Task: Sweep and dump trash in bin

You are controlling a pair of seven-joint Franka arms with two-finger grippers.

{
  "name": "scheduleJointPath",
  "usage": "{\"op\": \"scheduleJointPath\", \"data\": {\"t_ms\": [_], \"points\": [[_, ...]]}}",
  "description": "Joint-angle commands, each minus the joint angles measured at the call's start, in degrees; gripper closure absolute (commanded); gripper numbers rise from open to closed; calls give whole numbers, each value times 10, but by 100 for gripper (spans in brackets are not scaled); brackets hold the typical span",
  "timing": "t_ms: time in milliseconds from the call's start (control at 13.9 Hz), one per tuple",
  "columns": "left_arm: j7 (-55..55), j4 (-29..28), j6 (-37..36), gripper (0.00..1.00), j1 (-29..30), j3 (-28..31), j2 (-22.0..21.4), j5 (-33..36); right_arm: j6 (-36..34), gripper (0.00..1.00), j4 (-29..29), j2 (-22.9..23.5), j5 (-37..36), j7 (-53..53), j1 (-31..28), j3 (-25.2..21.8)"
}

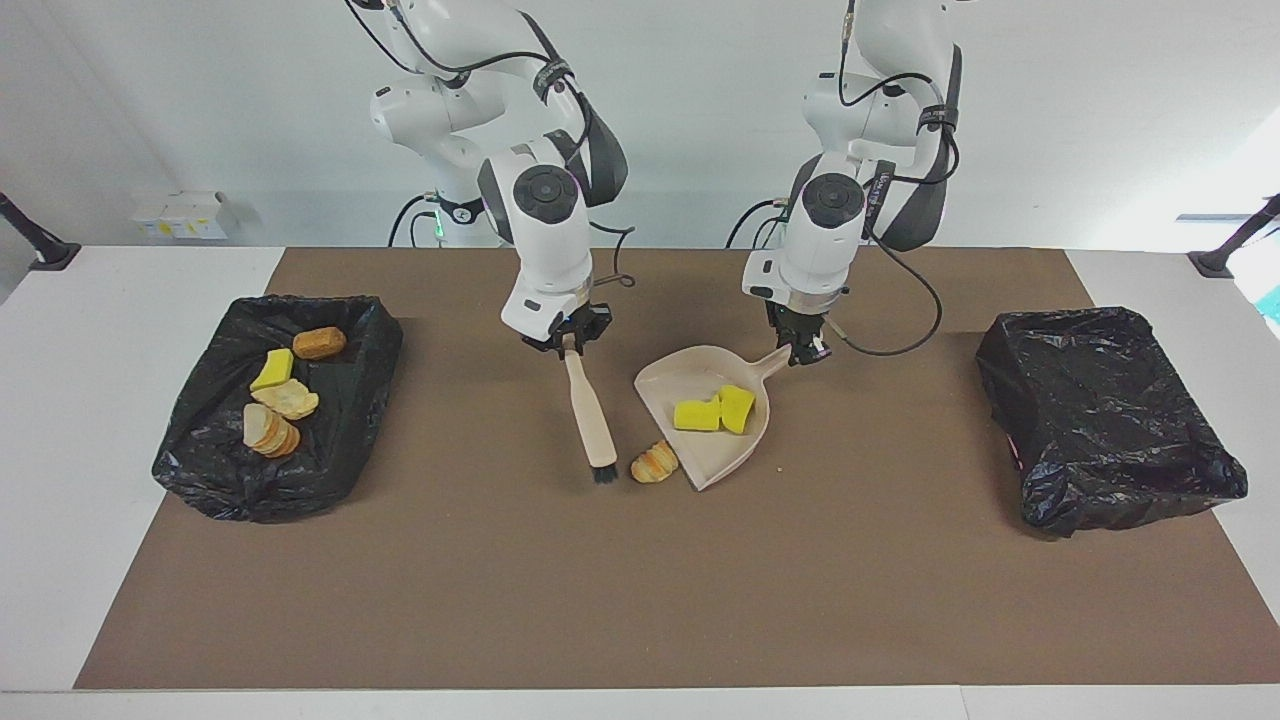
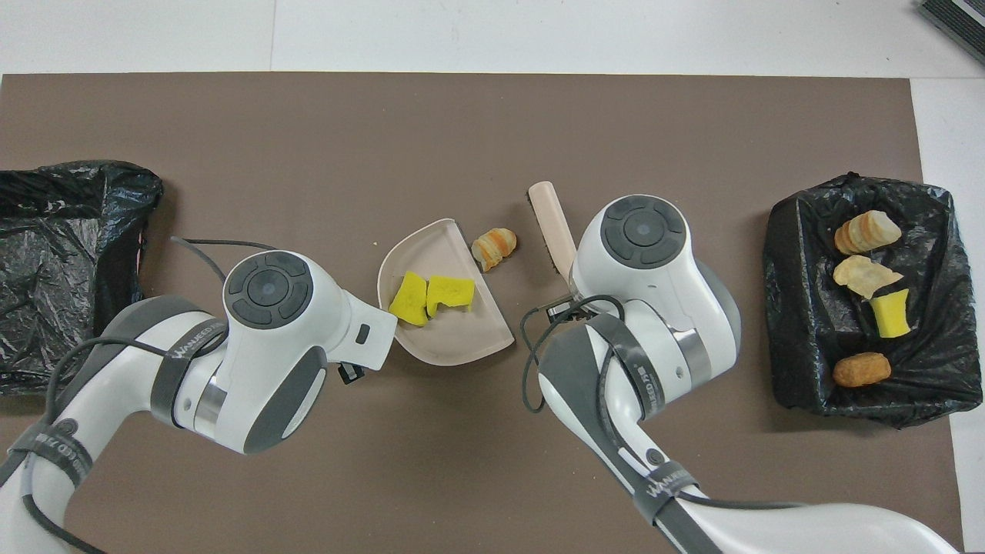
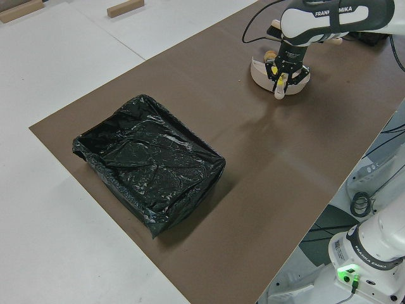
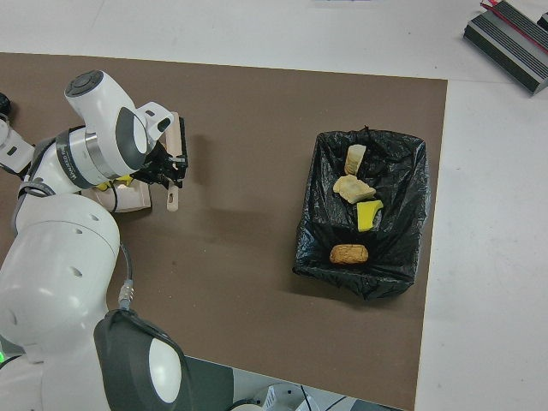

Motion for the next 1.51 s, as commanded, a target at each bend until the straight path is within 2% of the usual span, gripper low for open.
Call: {"op": "scheduleJointPath", "data": {"t_ms": [0,216,432,576,936,1223,1439], "points": [[-18,-11,18,100,-9,5,-2,7,1,100,62,65,-28,-13,2,7],[-18,-11,19,100,-9,6,-3,6,-19,100,43,54,-30,-33,37,9],[-18,-11,18,100,-9,6,-3,7,-24,100,5,24,-31,-116,77,9],[-18,-11,18,100,-9,6,-3,7,-30,100,4,22,-19,-113,87,9],[-77,-11,9,100,-10,5,-5,7,-51,100,16,16,-19,-112,57,5],[-177,-8,9,100,-14,5,-4,4,-116,100,18,-56,-19,-114,8,3],[-178,-1,9,100,-9,6,-12,3,-176,100,18,-105,-19,-86,7,1]]}}
